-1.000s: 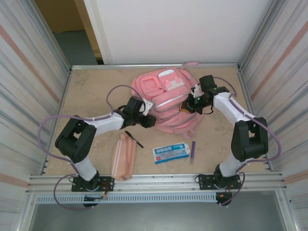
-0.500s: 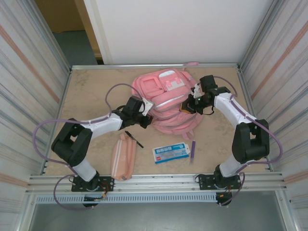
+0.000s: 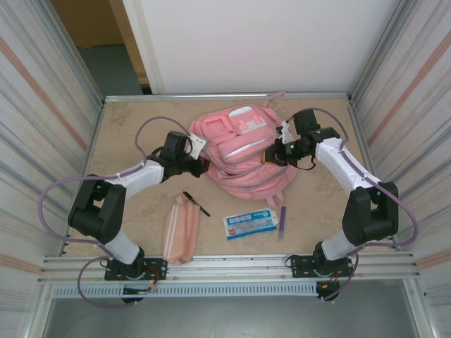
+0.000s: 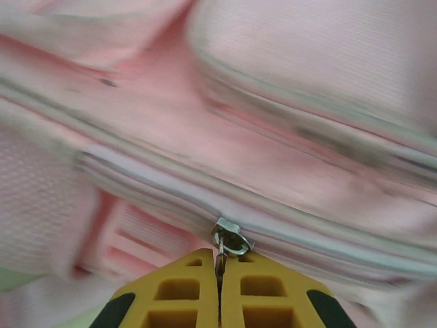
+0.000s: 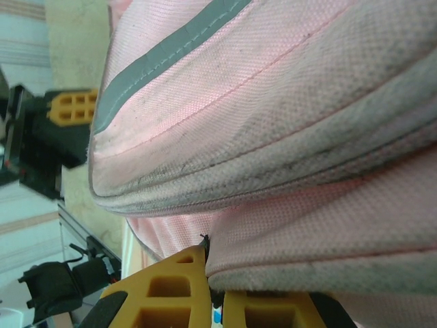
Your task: Pack the student bag
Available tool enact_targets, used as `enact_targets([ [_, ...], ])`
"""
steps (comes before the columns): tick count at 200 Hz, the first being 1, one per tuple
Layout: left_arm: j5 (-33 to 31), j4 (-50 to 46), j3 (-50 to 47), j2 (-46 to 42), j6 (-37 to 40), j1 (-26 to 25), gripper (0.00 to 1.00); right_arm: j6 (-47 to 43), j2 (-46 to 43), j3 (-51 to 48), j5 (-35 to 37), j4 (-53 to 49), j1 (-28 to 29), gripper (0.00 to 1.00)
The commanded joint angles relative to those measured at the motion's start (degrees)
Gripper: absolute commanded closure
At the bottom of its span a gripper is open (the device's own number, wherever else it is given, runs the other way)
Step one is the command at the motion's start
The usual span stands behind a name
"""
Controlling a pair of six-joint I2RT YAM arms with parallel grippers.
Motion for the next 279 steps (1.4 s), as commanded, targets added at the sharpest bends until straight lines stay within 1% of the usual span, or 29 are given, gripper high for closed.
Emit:
enact_targets([
  [1,-6.1,-3.6,4.7,3.9,-2.8,5.5,1.0,-5.0,-3.6,0.0,-1.7,-2.4,1.0,1.0],
  [27,-9.1,-3.9,6.3,6.0,-7.8,7.9,1.0,-4.7,-3.3,0.0,-0.9,-2.9,2.1,1.0],
  [35,-9.1,-5.0,7.2,6.5,-9.5,8.6,1.0,-4.3,-3.2,-0.4,-0.8,-2.4,2.4,1.0],
  [44,-9.2,-7.4,8.7,6.8,-11.2,9.0,0.95,-3.8,-2.9,-0.7,-0.3,-1.8,2.7,1.0],
  [59,-9.6,-9.0,10.0,6.7,-12.6,9.0,0.89,-2.1,-2.2,-0.9,0.7,-1.2,3.4,1.0],
  [78,-13.2,-11.6,11.4,6.5,-15.4,9.6,0.84,0.5,-2.0,-1.9,1.3,0.9,4.4,1.0],
  [94,-12.8,-14.4,12.9,5.7,-16.3,9.9,0.77,2.9,-1.6,-2.6,3.1,2.8,5.1,1.0],
  [108,-9.4,-17.8,14.4,3.5,-16.9,9.3,0.66,5.3,-0.9,-3.2,4.9,3.3,5.4,0.88],
  [120,-9.0,-18.3,13.6,0.0,-16.9,7.2,0.6,7.1,-0.7,-3.7,6.4,3.4,5.8,0.8],
  [137,-8.8,-18.6,11.6,-5.2,-16.2,4.0,0.57,9.4,-0.8,-4.7,9.1,3.4,5.8,0.67],
  [156,-6.3,-17.3,8.7,-9.2,-18.1,0.4,0.55,10.8,-2.1,-5.4,10.9,3.0,6.0,0.63],
  [172,-5.1,-17.0,7.5,-11.5,-18.6,-4.3,0.54,10.9,-3.9,-5.5,13.1,1.3,6.6,0.6],
  [180,-5.9,-16.5,7.0,-12.5,-17.0,-7.6,0.54,10.7,-4.9,-5.8,14.8,0.7,6.9,0.59],
  [197,-10.3,-14.2,5.9,-13.6,-10.9,-15.1,0.53,10.8,-7.1,-7.0,18.7,0.4,6.8,0.58],
  [213,-10.7,-13.7,6.6,-12.1,-4.2,-19.8,0.54,12.6,-9.1,-8.8,21.5,1.1,6.2,0.54],
  [225,-11.3,-15.2,8.1,-9.9,-2.9,-21.5,0.54,15.5,-10.4,-10.6,23.7,1.7,5.1,0.5],
  [232,-11.5,-15.7,8.5,-8.7,-2.9,-22.0,0.54,17.2,-10.8,-11.9,23.9,2.4,4.2,0.48],
  [249,-14.0,-15.7,8.6,-6.6,-2.3,-23.0,0.52,19.3,-11.1,-14.2,19.8,4.7,2.0,0.47],
  [259,-13.7,-15.8,9.5,-5.2,0.0,-23.2,0.51,19.9,-10.5,-14.8,17.4,5.7,1.3,0.47],
  [267,-13.9,-16.7,11.3,-3.6,2.4,-23.3,0.5,20.0,-10.2,-14.9,17.1,6.0,1.0,0.47],
  [279,-16.1,-18.8,15.1,-0.4,5.4,-23.3,0.49,20.0,-10.1,-14.7,17.7,6.2,0.6,0.47],
])
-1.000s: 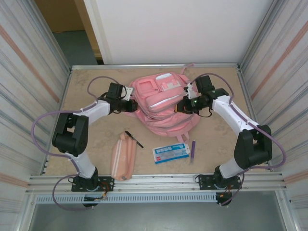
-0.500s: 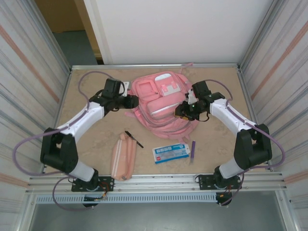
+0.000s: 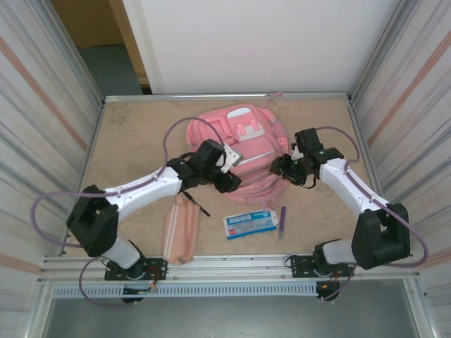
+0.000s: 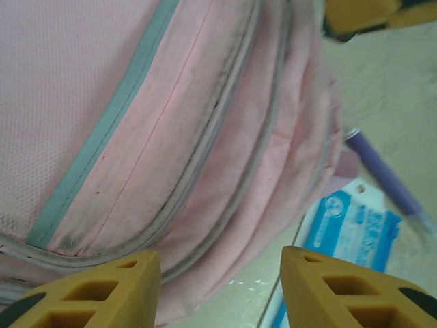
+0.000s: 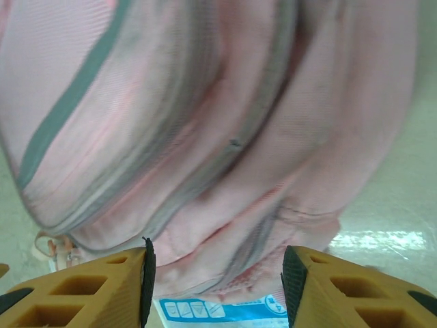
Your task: Pack the student bag
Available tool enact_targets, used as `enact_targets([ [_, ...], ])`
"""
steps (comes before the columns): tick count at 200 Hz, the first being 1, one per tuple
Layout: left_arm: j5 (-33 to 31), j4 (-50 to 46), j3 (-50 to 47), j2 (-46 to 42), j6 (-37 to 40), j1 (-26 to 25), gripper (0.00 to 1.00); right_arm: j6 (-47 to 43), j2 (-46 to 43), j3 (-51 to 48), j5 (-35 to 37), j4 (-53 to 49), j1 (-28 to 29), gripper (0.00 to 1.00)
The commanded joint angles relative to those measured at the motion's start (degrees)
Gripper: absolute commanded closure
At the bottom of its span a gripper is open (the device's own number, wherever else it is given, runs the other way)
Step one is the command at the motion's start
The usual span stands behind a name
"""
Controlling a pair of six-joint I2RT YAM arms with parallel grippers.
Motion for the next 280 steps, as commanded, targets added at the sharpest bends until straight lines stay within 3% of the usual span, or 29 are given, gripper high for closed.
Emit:
enact_targets([
  [1,-4.2,-3.1,6.7,4.3,8.2,-0.3,0.49,2.7,0.1,0.1,-1.0,2.0,-0.6,0.47],
  [42,-11.8,-12.5,19.1,15.3,17.0,-3.3,0.44,1.1,-3.7,-1.9,1.6,1.5,-4.2,0.43],
  [109,-24.2,-18.1,29.9,26.0,20.1,-6.0,0.42,-0.6,-9.4,-6.4,-1.5,2.1,-8.7,0.42],
  [121,-27.0,-18.5,31.3,27.1,19.2,-6.1,0.53,-0.8,-9.5,-6.3,-2.7,1.6,-8.7,0.42],
  [141,-32.0,-19.4,33.0,27.2,19.3,-6.1,1.0,-0.4,-10.4,-6.9,-4.4,1.8,-8.7,0.43],
  [175,-39.1,-21.1,36.5,22.7,24.0,-6.6,1.0,0.5,-12.4,-7.7,-6.1,0.9,-7.6,0.44],
  [222,-40.3,-15.4,39.4,18.1,40.9,-0.2,1.0,1.0,-13.9,-8.6,-2.2,1.0,1.4,0.45],
  [237,-39.7,-16.8,43.1,18.2,41.1,3.4,1.0,-2.2,-13.9,-7.9,4.0,1.9,9.4,0.46],
  [255,-34.0,-19.0,45.6,16.1,39.5,5.9,0.99,-6.1,-13.4,-6.8,12.6,1.9,19.1,0.46],
  [280,-31.6,-12.3,40.7,12.1,39.6,7.0,1.0,-6.7,-12.2,-7.3,17.1,4.1,24.6,0.45],
])
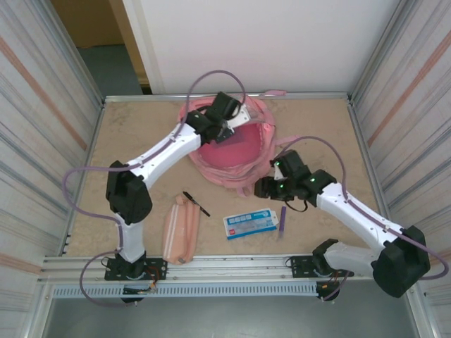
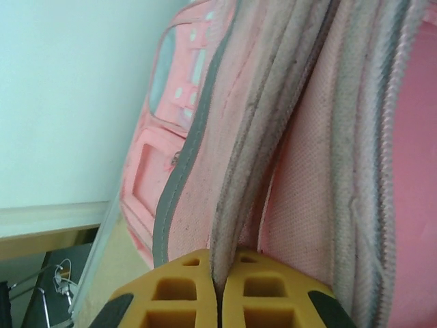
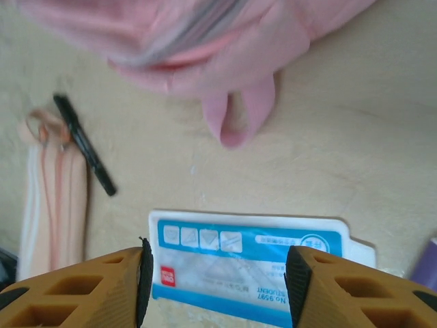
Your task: Pack the student bag
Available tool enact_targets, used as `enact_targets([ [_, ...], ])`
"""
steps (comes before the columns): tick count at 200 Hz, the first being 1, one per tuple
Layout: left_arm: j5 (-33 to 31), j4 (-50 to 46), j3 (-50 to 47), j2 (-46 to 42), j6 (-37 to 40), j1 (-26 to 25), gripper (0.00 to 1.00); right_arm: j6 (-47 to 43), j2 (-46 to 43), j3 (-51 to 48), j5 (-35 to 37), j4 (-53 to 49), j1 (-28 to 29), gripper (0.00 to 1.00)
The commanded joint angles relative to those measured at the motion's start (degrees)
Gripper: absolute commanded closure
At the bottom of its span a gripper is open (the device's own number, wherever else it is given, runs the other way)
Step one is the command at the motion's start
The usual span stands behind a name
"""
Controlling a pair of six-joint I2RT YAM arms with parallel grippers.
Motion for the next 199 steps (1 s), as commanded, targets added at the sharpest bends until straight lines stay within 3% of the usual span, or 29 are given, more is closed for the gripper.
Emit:
enact_targets([
  [1,0.5,6.5,-1.5,-7.6,1.5,0.5,1.0,-3.2,0.6,0.7,8.7,1.6,3.1,0.45],
  [30,3.7,6.6,-5.8,-8.3,-3.4,1.5,1.0,-2.8,5.5,2.4,8.0,-0.2,6.0,0.45],
  [67,10.0,14.9,-18.7,-12.5,-10.1,1.6,1.0,9.7,13.9,4.3,5.5,-10.4,7.2,0.46],
  [92,12.0,15.9,-21.5,-12.5,-11.4,1.6,1.0,30.4,11.8,2.8,7.8,-13.4,12.5,0.43],
  [112,12.7,15.5,-22.0,-12.0,-11.6,1.6,1.0,50.1,8.0,-2.0,9.9,-6.6,19.8,0.42],
  [129,14.2,14.8,-22.5,-11.7,-11.7,1.5,1.0,60.4,6.8,-5.9,11.2,0.0,22.8,0.42],
  [138,15.3,13.7,-22.7,-11.7,-12.1,1.3,0.93,62.1,7.2,-6.8,12.7,1.4,23.4,0.42],
  [162,18.6,9.8,-25.2,-13.7,-18.5,-0.1,0.63,57.9,9.6,-5.8,14.1,-1.0,22.6,0.44],
  [180,23.9,8.2,-29.6,-17.9,-25.5,-2.8,0.54,57.9,8.5,-5.8,14.4,-3.5,22.6,0.43],
  [199,32.0,9.6,-36.7,-23.5,-31.9,-6.0,0.49,63.1,5.4,-10.2,12.1,1.1,22.8,0.44],
])
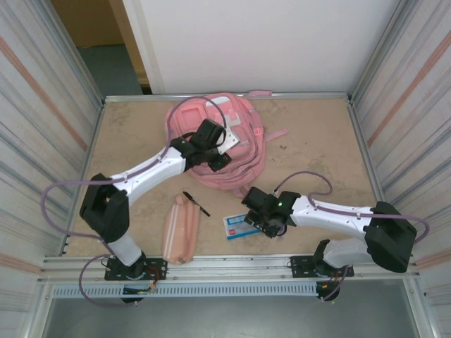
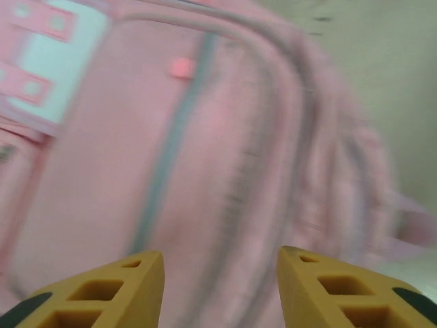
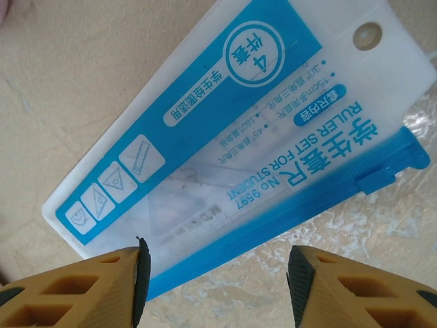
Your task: Pack the student bag
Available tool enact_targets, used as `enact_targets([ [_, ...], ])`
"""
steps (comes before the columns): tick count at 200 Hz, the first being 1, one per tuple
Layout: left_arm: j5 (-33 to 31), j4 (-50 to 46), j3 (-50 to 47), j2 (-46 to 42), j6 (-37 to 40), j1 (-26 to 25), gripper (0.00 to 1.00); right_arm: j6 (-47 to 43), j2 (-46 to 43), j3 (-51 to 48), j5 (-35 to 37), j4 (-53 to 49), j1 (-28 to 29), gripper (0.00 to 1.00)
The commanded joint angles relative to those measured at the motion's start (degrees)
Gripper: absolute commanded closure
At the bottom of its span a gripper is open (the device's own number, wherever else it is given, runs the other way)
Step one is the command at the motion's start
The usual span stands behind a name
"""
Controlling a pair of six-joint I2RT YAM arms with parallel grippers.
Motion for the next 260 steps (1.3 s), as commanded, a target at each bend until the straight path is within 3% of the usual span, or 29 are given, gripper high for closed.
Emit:
enact_targets([
  [1,12.2,-0.8,-6.3,-8.5,-11.5,-3.8,0.49,7.8,-3.3,-3.8,0.2,2.6,0.0,0.44],
  [19,21.8,2.2,-12.7,-12.3,-20.0,-4.8,0.48,11.1,-5.0,-6.9,-2.0,6.8,-0.5,0.44],
  [35,24.7,6.4,-17.7,-14.4,-25.8,-6.9,0.48,11.7,-5.7,-7.7,-0.8,6.8,-0.5,0.45],
  [61,19.1,9.6,-21.8,-13.6,-26.7,-12.2,0.46,10.8,-6.4,-10.5,-2.3,11.7,-2.5,0.49],
  [144,12.6,11.0,-20.7,-0.3,-30.3,-16.4,0.45,10.1,-8.2,-16.5,-2.2,17.7,-3.4,0.5],
  [188,13.6,12.4,-23.4,1.1,-36.0,-16.6,0.45,4.3,-10.6,-18.0,-2.6,19.9,-5.8,0.51],
  [237,22.2,13.3,-25.0,0.0,-40.5,-15.5,0.44,-6.2,-7.7,-16.8,-7.5,22.4,-9.8,0.55],
  [260,16.1,11.2,-26.3,-2.7,-44.5,-14.3,0.44,-9.9,-6.1,-15.6,-9.5,22.6,-11.5,0.56],
])
